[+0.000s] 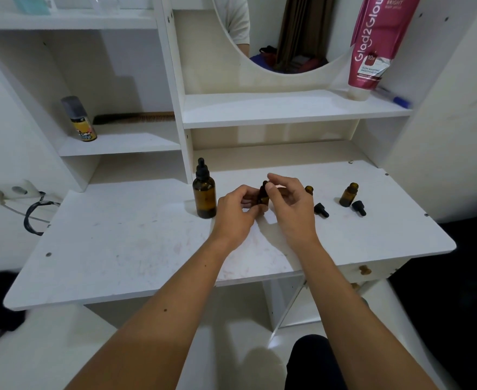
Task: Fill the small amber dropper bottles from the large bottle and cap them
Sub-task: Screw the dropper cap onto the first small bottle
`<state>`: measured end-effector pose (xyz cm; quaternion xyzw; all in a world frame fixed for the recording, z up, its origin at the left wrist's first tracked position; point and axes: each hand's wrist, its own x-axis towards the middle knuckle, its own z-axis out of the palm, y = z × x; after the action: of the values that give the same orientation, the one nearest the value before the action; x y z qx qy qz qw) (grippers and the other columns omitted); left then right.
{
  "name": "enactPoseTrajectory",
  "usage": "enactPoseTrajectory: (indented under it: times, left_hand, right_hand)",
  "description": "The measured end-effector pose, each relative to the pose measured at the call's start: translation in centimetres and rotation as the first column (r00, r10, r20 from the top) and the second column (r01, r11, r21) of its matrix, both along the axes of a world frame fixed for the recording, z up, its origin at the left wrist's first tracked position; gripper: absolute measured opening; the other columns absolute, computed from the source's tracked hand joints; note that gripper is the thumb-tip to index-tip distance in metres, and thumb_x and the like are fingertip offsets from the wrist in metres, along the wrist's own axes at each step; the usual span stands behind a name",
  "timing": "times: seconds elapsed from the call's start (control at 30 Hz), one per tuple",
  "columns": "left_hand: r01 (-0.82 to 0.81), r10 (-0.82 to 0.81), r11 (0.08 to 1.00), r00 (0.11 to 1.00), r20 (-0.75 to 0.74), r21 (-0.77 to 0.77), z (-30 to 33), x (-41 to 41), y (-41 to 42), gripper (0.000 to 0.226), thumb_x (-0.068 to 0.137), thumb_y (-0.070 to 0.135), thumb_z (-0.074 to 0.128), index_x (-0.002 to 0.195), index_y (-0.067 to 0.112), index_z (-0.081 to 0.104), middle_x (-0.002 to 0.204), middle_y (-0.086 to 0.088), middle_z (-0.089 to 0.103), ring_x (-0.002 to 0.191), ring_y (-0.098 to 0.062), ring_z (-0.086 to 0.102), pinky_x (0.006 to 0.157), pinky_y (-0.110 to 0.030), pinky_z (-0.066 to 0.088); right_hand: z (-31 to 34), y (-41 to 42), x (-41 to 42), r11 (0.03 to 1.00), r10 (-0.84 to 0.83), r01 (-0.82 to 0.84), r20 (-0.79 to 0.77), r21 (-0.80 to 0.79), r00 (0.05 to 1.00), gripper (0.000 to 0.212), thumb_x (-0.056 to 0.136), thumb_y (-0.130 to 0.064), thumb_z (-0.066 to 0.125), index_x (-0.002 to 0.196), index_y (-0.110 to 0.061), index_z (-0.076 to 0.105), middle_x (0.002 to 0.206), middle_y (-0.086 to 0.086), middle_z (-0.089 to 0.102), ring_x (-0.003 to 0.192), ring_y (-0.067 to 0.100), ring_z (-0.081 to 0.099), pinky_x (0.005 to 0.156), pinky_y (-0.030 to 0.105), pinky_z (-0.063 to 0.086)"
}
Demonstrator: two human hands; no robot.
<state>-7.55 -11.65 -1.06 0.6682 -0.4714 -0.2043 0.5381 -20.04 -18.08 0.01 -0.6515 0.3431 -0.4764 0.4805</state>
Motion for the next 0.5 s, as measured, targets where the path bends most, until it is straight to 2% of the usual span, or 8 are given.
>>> enactPoseTrajectory:
  times: [0.07,0.2,0.33,0.4,0.5]
  left_hand:
    - [-0.004,0.004,1.0,1.0,0.01,-0.001,-0.06,0.06,-0.02,0.026,0.089,0.006,0.079,0.114,0.013,0.072,0.1,0.007,0.076,0.093,-0.004,0.072,0.088,-0.02,0.058]
    - [-0.005,0.005,1.0,1.0,0.002,-0.007,-0.04,0.03,-0.1,0.025,0.089,0.007,0.08,0.111,0.012,0.072,0.097,0.007,0.076,0.091,-0.004,0.072,0.085,-0.018,0.058]
    - [-0.005,0.005,1.0,1.0,0.014,-0.008,-0.09,0.05,-0.14,0.026,0.089,0.007,0.08,0.113,0.012,0.072,0.099,0.008,0.076,0.092,-0.003,0.072,0.087,-0.019,0.058]
    - [-0.007,0.007,1.0,1.0,0.024,-0.003,-0.09,0.02,-0.12,0.026,0.089,0.008,0.079,0.114,0.013,0.071,0.1,0.008,0.075,0.092,-0.002,0.071,0.087,-0.018,0.058]
    - [-0.008,0.008,1.0,1.0,0.03,0.002,0.0,-0.07,-0.06,0.027,0.089,0.008,0.08,0.114,0.014,0.071,0.099,0.009,0.075,0.092,-0.001,0.071,0.087,-0.016,0.057]
  right_hand:
    - [0.01,0.06,0.02,1.0,0.019,-0.019,-0.013,-0.018,1.0,0.018,0.101,-0.015,0.07,0.118,-0.016,0.078,0.118,0.002,0.073,0.105,0.009,0.073,0.1,0.034,0.059]
    - [-0.01,0.09,0.06,0.999,-0.004,0.004,0.006,0.039,1.0,0.018,0.094,-0.018,0.08,0.11,-0.021,0.075,0.113,0.002,0.074,0.103,0.016,0.073,0.098,0.038,0.06]
    - [0.01,0.04,0.14,0.998,0.023,-0.025,-0.039,-0.053,0.999,0.023,0.103,-0.013,0.066,0.124,-0.019,0.076,0.12,-0.002,0.071,0.109,0.012,0.071,0.101,0.034,0.058]
    - [-0.06,-0.05,0.15,0.999,0.024,-0.026,-0.042,-0.039,0.999,0.019,0.104,-0.013,0.066,0.117,-0.018,0.079,0.116,-0.002,0.074,0.109,0.012,0.072,0.1,0.036,0.059]
    - [-0.16,-0.11,0.21,0.999,0.002,-0.004,-0.052,-0.033,0.999,0.013,0.102,-0.015,0.069,0.111,-0.019,0.077,0.113,0.001,0.075,0.101,0.007,0.072,0.094,0.029,0.058]
